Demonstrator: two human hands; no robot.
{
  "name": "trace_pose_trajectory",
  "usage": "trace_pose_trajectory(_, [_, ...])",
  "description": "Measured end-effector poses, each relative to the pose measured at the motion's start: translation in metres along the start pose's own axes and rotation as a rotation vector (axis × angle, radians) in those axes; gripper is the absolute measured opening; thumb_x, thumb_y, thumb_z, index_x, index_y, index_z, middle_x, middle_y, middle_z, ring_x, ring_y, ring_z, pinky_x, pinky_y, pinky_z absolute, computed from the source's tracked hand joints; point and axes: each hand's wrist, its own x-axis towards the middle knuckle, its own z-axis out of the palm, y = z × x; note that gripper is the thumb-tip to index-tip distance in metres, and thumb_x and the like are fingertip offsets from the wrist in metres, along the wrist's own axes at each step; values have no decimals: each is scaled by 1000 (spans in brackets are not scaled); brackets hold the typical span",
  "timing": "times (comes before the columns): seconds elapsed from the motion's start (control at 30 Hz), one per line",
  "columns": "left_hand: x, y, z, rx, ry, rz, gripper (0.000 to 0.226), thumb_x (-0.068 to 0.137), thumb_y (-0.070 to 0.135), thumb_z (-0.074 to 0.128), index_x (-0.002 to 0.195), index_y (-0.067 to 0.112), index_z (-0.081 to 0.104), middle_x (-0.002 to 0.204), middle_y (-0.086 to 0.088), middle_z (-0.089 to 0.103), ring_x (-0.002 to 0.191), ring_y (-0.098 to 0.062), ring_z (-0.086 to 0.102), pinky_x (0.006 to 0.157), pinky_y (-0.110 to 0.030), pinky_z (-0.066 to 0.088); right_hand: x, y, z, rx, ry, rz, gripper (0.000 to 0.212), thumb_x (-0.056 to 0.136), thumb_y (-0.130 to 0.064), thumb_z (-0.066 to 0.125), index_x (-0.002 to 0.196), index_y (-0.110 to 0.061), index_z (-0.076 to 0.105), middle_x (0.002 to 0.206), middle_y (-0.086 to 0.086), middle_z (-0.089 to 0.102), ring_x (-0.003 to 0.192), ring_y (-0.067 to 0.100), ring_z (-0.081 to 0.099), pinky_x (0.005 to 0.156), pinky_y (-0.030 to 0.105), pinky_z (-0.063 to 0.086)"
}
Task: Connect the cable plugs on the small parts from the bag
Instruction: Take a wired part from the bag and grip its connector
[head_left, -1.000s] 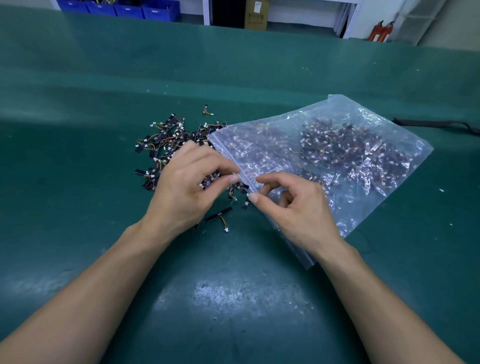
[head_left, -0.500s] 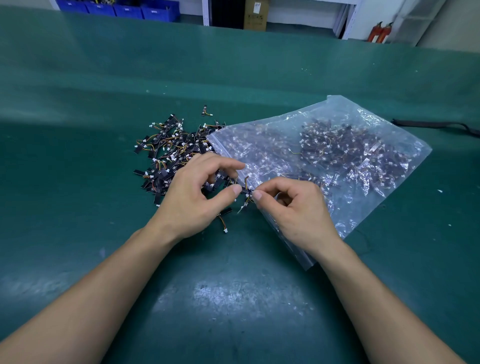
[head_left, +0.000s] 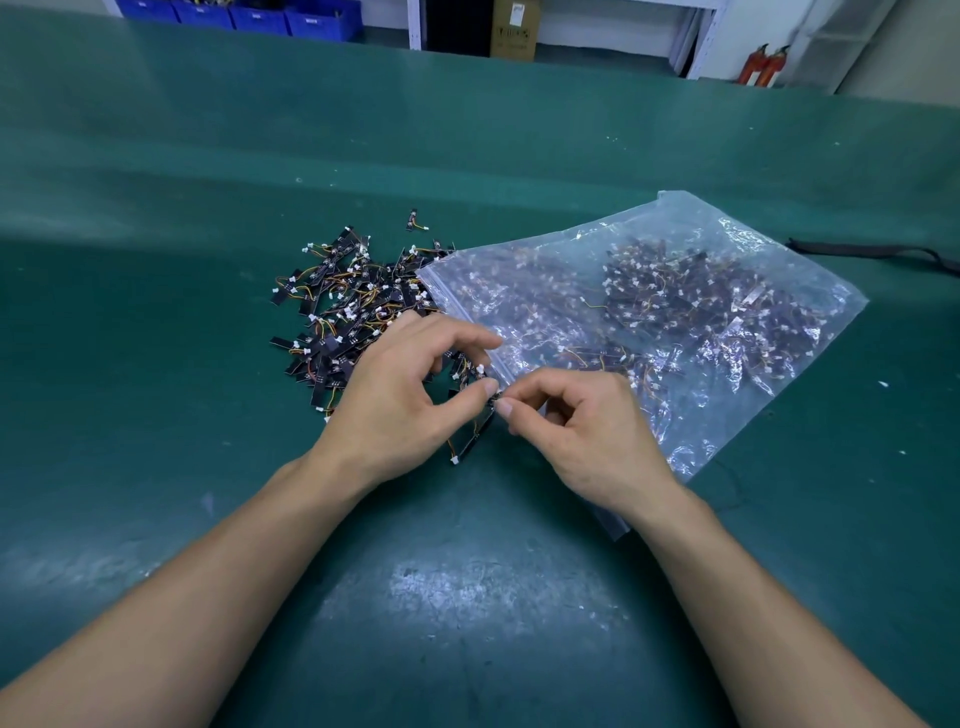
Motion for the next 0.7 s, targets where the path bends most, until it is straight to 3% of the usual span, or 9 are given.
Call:
trace_pose_trajectory(0.2, [1, 2, -3, -74, 15, -39, 29, 84, 28, 68, 113, 25, 66, 97, 18, 67, 83, -15, 50, 76, -20, 39, 1, -4, -3, 140, 97, 60, 16, 85, -20, 75, 70, -26, 73, 62, -10, 64, 52, 6, 45, 52, 21, 37])
trace_pose_trajectory(0.37, [0, 1, -1, -150, -25, -136, 12, 86, 24, 67, 95, 29, 73, 88, 18, 69, 81, -18, 57, 74, -32, 47, 4, -8, -7, 231, 153, 82, 13, 77, -21, 69, 65, -23, 72, 62, 1, 67, 55, 8, 48, 54, 24, 40])
trace_pose_trajectory(0.57, [-1, 1, 2, -224, -55, -185, 8, 85, 24, 68, 80, 28, 72, 76, 19, 67, 69, -9, 55, 65, -23, 43, 4, -8, -7, 224, 150, 69, 20, 81, -11, 74, 65, -23, 72, 58, -13, 61, 52, 4, 45, 52, 19, 38])
trace_pose_trajectory(0.7, [-2, 2, 3, -271, -58, -219, 9, 86, 23, 68, 78, 24, 70, 67, 17, 60, 57, -4, 43, 58, -17, 37, 2, -11, -8, 256, 111, 72, 13, 85, -15, 77, 74, -21, 76, 64, 1, 68, 57, 15, 51, 56, 28, 41])
